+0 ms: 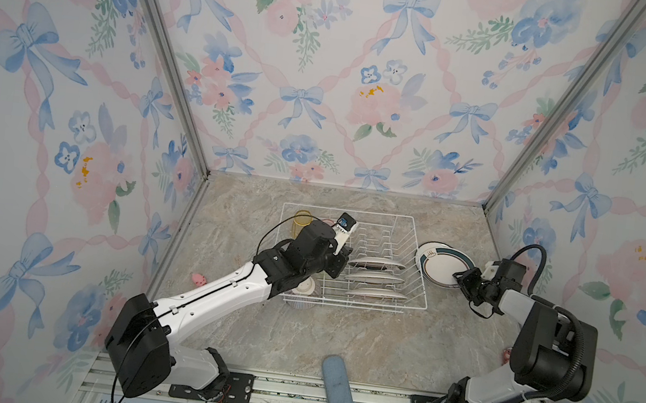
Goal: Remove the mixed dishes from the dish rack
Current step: 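Open the right gripper and lift it off the stacked plates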
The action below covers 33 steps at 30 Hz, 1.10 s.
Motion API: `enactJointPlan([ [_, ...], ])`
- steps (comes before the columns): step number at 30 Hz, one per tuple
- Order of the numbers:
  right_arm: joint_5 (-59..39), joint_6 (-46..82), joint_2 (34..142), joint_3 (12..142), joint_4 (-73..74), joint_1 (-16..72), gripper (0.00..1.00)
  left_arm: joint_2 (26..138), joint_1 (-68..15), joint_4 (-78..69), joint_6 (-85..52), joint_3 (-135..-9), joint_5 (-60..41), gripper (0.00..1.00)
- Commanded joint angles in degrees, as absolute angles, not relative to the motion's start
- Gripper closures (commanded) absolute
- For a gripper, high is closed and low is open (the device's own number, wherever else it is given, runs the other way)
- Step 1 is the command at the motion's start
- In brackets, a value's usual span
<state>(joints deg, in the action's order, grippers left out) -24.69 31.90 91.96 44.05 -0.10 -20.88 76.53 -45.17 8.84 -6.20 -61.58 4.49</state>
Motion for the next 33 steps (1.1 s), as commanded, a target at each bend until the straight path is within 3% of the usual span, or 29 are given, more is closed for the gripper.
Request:
enactJointPlan([
  [1,-22.79,29.43,90.09,45.86,-3.73,-20.28,0.63,75.07,-45.49,8.47,-5.54,-60.56,4.11,0.79],
  [33,-18.73,26.04,93.25,48.45,-8.24,-18.86,0.57,73.62,-45.53,8.45,-4.75,-58.62,4.95,0.79],
])
